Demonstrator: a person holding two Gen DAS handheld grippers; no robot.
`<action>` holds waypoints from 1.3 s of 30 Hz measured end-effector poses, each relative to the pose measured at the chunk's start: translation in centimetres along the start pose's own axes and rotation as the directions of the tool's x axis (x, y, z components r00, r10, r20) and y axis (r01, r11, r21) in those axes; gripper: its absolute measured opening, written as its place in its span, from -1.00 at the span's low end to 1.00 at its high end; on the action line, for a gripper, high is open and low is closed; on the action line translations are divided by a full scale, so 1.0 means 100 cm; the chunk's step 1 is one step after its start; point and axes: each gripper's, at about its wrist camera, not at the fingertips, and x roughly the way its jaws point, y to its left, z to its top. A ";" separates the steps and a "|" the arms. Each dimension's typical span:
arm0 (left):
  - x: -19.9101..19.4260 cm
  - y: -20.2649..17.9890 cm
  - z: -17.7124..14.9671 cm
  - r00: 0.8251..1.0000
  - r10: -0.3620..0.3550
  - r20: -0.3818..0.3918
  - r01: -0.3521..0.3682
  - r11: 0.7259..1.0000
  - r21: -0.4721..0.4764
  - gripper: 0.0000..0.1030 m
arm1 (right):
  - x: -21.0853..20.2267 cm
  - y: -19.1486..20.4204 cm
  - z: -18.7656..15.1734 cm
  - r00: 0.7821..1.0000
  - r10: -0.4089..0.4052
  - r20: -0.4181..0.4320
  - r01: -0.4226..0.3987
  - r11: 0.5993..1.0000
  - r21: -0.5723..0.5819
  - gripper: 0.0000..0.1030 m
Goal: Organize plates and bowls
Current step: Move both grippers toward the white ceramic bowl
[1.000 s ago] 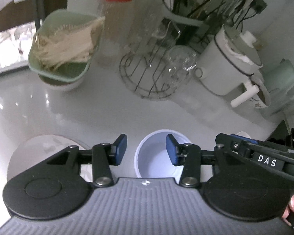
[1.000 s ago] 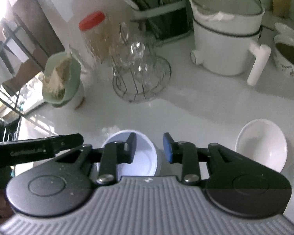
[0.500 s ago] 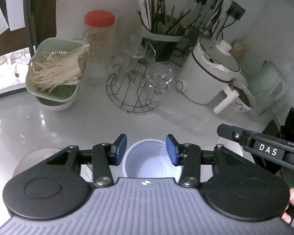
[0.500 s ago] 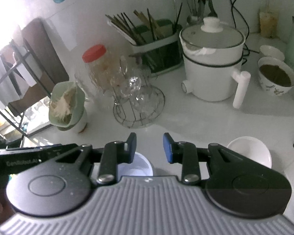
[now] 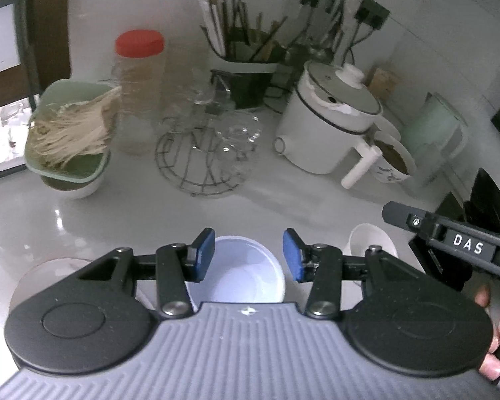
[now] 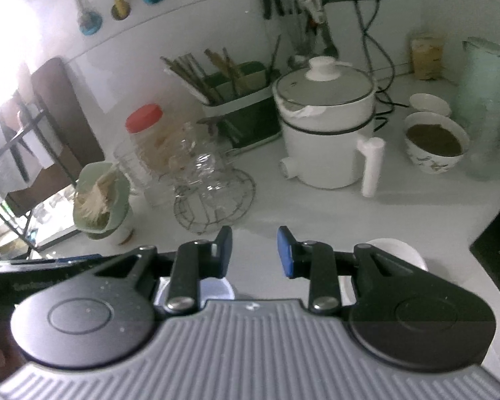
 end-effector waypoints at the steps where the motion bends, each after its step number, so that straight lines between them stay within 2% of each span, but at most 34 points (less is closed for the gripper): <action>1: 0.001 -0.003 0.001 1.000 -0.005 -0.001 0.005 1.000 0.007 -0.01 | -0.002 -0.003 0.000 1.000 -0.007 0.004 0.007 1.000 0.006 -0.37; 10: 0.021 -0.039 0.009 0.997 -0.072 -0.018 0.073 0.990 0.118 0.04 | -0.011 -0.026 -0.004 0.996 -0.090 0.025 0.088 0.994 0.070 -0.37; 21: 0.055 -0.075 0.019 0.985 -0.148 -0.091 0.164 0.966 0.201 0.06 | -0.018 -0.060 -0.012 0.980 -0.200 0.015 0.194 0.966 0.171 -0.36; 26: 0.072 -0.090 0.022 0.977 -0.168 -0.132 0.195 0.953 0.231 0.06 | -0.017 -0.075 -0.014 0.971 -0.238 -0.004 0.234 0.950 0.207 -0.36; 32: 0.097 -0.105 0.026 0.968 -0.169 -0.185 0.214 0.941 0.261 0.21 | -0.011 -0.096 -0.019 0.959 -0.277 -0.052 0.281 0.926 0.253 -0.35; 33: 0.102 -0.108 0.027 0.966 -0.169 -0.197 0.219 0.939 0.267 0.24 | -0.010 -0.100 -0.020 0.957 -0.283 -0.062 0.289 0.921 0.261 -0.28; 35: 0.113 -0.114 0.029 0.963 -0.160 -0.217 0.218 0.936 0.278 0.29 | -0.006 -0.109 -0.022 0.952 -0.295 -0.081 0.306 0.908 0.286 0.23; 36: 0.117 -0.116 0.029 0.963 -0.156 -0.222 0.216 0.934 0.283 0.33 | -0.004 -0.113 -0.023 0.951 -0.296 -0.091 0.310 0.902 0.300 0.29; 39: 0.135 -0.123 0.031 0.961 -0.128 -0.245 0.201 0.932 0.302 0.39 | 0.003 -0.123 -0.026 0.947 -0.298 -0.115 0.320 0.891 0.322 0.30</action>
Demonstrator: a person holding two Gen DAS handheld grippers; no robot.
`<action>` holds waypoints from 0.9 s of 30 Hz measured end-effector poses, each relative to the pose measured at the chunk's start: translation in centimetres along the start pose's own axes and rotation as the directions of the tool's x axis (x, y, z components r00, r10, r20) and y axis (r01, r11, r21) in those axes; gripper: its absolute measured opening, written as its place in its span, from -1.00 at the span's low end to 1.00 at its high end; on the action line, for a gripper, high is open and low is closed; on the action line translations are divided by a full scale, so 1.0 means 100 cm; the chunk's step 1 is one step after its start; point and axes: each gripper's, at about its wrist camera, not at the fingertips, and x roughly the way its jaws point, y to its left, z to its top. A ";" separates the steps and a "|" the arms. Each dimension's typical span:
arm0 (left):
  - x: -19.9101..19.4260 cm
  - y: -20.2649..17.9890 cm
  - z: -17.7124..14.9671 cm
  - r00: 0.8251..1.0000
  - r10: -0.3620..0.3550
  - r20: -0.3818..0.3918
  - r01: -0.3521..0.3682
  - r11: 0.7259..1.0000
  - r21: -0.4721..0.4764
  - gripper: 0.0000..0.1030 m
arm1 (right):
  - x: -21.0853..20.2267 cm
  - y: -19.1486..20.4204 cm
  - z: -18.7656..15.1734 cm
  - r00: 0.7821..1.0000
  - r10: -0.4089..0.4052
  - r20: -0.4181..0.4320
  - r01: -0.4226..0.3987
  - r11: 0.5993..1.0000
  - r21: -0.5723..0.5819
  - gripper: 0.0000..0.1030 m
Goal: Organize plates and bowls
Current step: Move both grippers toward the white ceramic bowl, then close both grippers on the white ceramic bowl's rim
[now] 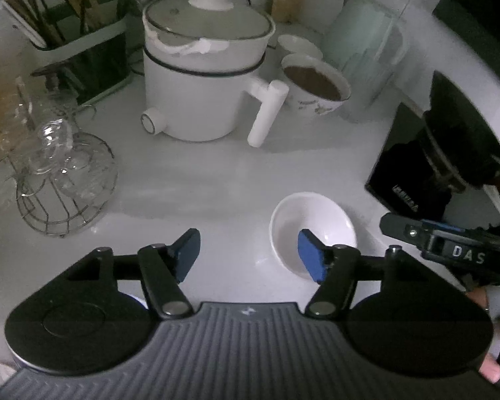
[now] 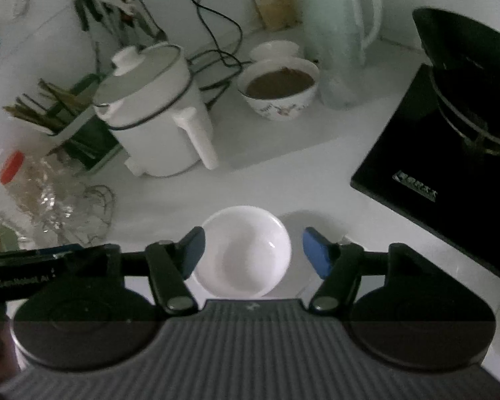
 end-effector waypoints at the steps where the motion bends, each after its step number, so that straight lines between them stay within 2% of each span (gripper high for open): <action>1: 0.006 -0.001 0.003 1.000 0.005 -0.012 -0.005 1.000 0.007 0.39 | 0.004 -0.002 0.001 1.000 -0.002 -0.008 0.002 1.000 0.006 0.30; 10: 0.055 -0.006 0.015 0.995 -0.054 -0.085 0.055 0.998 0.011 0.39 | 0.043 -0.019 0.004 0.999 -0.021 -0.043 0.023 0.999 0.038 0.30; 18: 0.095 -0.013 0.019 0.984 -0.099 -0.150 0.100 0.995 0.005 0.38 | 0.075 -0.036 0.002 0.992 0.009 -0.122 0.005 0.994 0.112 0.25; 27: 0.127 -0.013 0.024 0.976 -0.091 -0.197 0.093 0.996 0.001 0.33 | 0.098 -0.039 0.000 0.987 0.028 -0.160 -0.007 0.991 0.133 -0.12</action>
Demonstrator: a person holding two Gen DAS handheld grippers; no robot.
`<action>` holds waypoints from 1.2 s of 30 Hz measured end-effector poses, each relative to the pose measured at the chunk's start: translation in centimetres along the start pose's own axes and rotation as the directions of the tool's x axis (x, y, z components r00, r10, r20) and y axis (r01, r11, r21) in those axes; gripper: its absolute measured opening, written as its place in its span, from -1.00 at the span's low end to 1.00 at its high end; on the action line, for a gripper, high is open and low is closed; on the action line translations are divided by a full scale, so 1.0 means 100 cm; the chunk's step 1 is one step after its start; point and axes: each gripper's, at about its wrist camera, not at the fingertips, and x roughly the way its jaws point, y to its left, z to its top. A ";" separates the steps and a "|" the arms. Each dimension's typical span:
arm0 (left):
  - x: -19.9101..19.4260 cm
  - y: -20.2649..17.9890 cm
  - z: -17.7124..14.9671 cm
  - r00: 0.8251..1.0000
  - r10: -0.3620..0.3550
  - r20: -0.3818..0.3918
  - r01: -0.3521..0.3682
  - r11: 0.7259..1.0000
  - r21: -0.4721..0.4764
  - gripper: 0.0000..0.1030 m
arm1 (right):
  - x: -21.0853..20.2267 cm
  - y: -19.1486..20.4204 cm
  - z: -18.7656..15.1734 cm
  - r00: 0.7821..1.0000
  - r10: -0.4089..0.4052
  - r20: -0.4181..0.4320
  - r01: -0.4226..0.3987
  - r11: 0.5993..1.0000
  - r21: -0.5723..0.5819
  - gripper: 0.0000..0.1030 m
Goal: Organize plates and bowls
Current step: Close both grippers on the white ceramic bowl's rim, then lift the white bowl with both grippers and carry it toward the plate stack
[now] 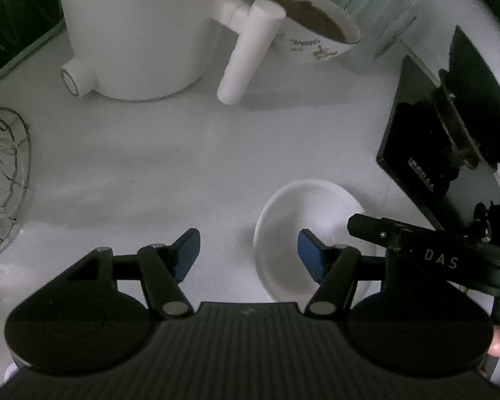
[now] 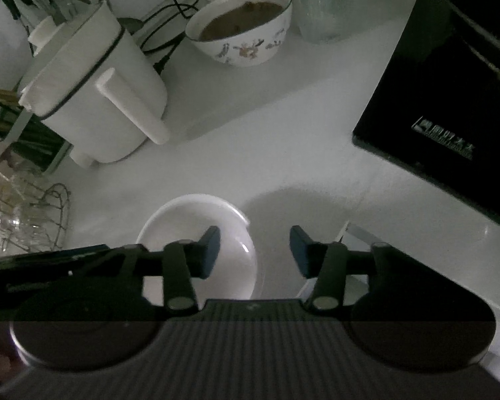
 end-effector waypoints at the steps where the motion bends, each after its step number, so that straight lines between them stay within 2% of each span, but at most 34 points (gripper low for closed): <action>1: 0.002 0.000 0.000 1.000 -0.003 -0.002 0.003 1.000 0.000 0.30 | 0.003 0.000 -0.001 1.000 0.001 -0.007 -0.001 1.000 0.001 -0.20; 4: 0.007 -0.002 -0.001 1.000 -0.016 0.001 0.016 1.000 0.008 0.08 | 0.009 -0.002 -0.002 1.000 0.004 -0.025 -0.004 1.000 -0.001 -0.40; 5: 0.008 -0.003 -0.002 1.000 -0.019 0.000 0.019 1.000 0.015 -0.10 | 0.010 -0.002 -0.002 0.999 0.006 -0.033 -0.006 1.000 -0.006 -0.51; 9: 0.013 -0.007 -0.004 1.000 0.004 -0.006 -0.004 0.998 0.062 -0.49 | 0.013 0.001 -0.003 0.999 0.006 -0.053 -0.008 0.999 -0.032 -0.67; 13: 0.014 -0.006 -0.005 1.000 -0.015 -0.009 0.015 0.999 0.047 -0.71 | 0.013 0.002 -0.003 0.998 0.020 -0.059 -0.023 0.999 -0.043 -0.74; 25: 0.001 -0.011 -0.012 0.999 -0.038 0.020 0.037 0.998 0.047 -0.75 | 0.003 -0.005 -0.006 0.998 0.036 -0.053 -0.036 0.999 -0.014 -0.76; 30: -0.013 -0.009 -0.017 0.999 -0.042 0.025 0.041 0.998 0.038 -0.75 | -0.007 0.002 -0.011 0.999 0.044 -0.016 -0.045 0.997 -0.057 -0.75; 36: -0.039 -0.006 -0.029 0.998 -0.045 0.044 0.044 0.999 0.025 -0.75 | -0.020 0.010 -0.020 0.997 0.071 -0.011 -0.071 0.993 -0.093 -0.75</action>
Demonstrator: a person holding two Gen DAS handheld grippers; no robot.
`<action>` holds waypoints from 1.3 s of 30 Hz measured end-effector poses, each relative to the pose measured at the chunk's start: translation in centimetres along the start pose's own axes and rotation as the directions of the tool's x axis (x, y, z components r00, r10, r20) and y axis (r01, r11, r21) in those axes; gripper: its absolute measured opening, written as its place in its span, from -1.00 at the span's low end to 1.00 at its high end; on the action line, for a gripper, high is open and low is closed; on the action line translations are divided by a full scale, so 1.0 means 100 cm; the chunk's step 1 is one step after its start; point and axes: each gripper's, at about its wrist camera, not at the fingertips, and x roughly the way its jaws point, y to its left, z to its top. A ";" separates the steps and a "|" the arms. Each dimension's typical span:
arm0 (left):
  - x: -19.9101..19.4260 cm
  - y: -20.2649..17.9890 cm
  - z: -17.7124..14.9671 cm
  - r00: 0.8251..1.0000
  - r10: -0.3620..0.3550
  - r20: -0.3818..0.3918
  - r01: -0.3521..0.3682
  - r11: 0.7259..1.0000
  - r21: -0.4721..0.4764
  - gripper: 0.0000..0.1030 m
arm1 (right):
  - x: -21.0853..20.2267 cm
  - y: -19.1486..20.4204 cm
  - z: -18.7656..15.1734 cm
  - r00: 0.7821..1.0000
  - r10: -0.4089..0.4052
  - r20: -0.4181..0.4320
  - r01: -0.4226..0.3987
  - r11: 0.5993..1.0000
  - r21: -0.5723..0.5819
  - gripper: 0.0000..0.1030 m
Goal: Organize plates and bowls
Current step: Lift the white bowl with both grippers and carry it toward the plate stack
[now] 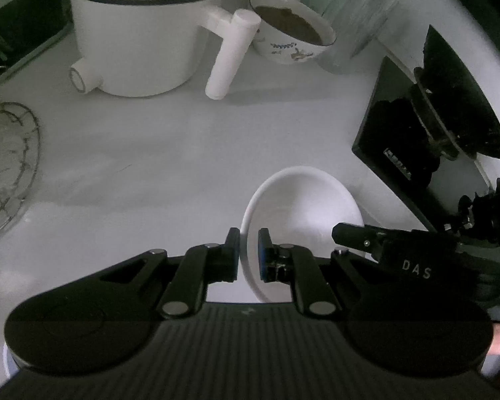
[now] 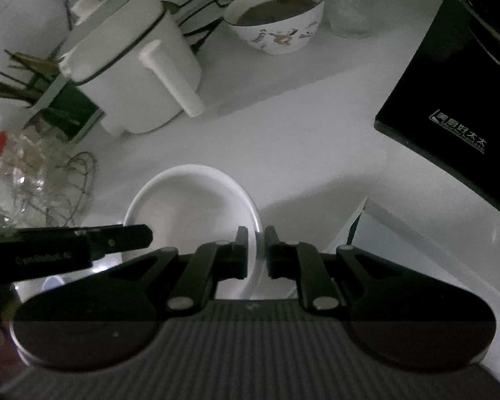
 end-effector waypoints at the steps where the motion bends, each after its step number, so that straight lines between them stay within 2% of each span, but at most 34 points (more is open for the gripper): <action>1: -0.004 0.000 -0.001 1.000 -0.004 0.001 0.004 1.000 -0.005 -0.75 | -0.003 0.002 -0.001 1.000 0.005 0.001 -0.005 1.000 -0.004 -0.75; 8: -0.037 -0.004 -0.008 1.000 -0.020 0.022 0.021 0.999 -0.032 -0.75 | -0.032 0.009 -0.002 0.998 0.062 0.016 -0.062 0.998 -0.006 -0.72; 23: -0.093 -0.004 -0.026 0.995 0.025 0.098 -0.019 0.998 -0.064 -0.73 | -0.066 0.035 0.001 0.989 0.145 0.019 -0.143 0.987 -0.079 -0.71; 39: -0.149 0.027 -0.067 0.975 0.112 0.191 -0.064 0.968 -0.242 -0.73 | -0.072 0.089 0.003 0.973 0.224 -0.058 -0.231 0.937 -0.263 -0.71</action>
